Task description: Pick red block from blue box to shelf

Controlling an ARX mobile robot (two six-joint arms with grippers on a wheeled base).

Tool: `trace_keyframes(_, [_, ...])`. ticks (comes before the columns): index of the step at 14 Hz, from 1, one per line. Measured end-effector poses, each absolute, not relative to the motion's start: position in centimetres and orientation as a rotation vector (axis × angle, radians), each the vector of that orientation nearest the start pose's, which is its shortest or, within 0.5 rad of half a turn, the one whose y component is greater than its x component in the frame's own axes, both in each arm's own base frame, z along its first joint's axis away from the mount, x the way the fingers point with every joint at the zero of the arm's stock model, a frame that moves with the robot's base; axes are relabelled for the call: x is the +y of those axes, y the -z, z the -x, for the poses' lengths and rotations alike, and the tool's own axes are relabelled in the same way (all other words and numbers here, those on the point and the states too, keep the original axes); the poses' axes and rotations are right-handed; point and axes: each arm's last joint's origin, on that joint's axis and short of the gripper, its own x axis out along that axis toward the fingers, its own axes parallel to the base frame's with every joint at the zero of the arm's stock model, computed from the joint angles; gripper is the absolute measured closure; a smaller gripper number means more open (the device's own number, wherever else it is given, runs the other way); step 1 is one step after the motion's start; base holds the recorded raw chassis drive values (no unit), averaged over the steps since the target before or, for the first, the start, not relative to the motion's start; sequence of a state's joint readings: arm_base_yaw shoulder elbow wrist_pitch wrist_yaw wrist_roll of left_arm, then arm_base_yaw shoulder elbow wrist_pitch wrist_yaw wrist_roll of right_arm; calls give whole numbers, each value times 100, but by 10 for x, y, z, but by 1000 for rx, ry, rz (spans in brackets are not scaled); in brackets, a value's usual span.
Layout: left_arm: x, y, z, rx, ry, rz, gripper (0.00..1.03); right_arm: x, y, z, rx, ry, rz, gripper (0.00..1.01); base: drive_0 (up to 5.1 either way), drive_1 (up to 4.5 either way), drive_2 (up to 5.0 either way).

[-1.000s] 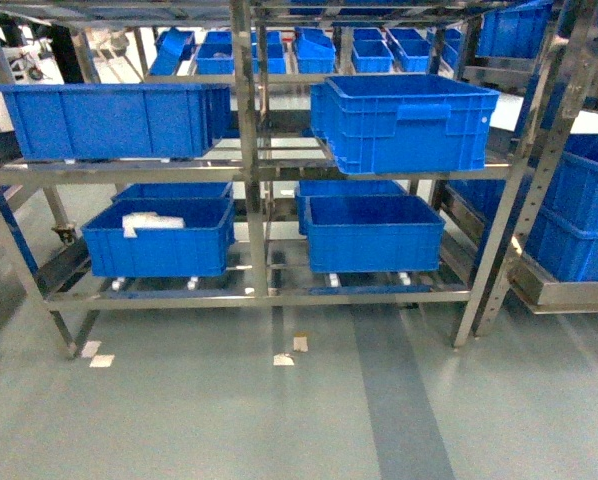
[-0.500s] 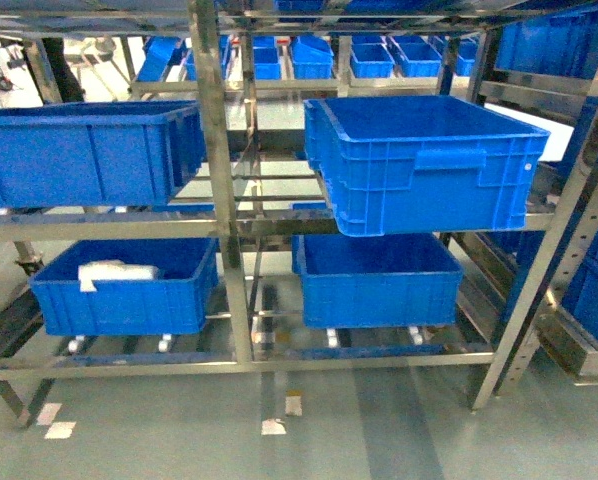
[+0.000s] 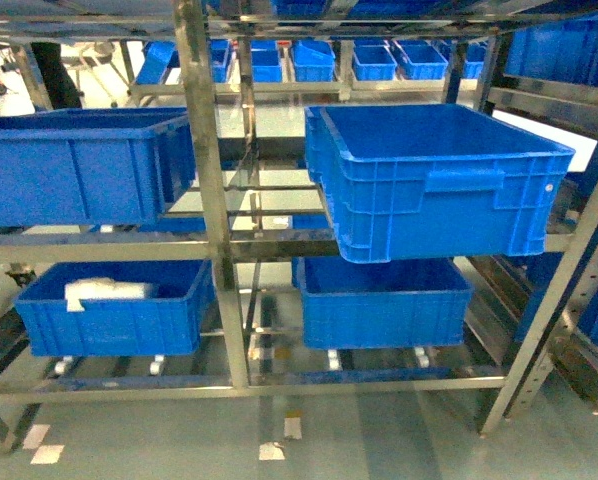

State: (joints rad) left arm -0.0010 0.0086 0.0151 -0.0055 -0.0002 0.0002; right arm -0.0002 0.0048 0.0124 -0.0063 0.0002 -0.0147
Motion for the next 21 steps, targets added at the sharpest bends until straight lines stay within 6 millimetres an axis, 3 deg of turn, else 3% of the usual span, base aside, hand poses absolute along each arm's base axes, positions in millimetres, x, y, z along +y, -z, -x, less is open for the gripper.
trace_keyframes(21, [0, -167, -97, 1, 0, 0, 5, 0, -167, -97, -3, 0, 15, 72, 4, 387, -379])
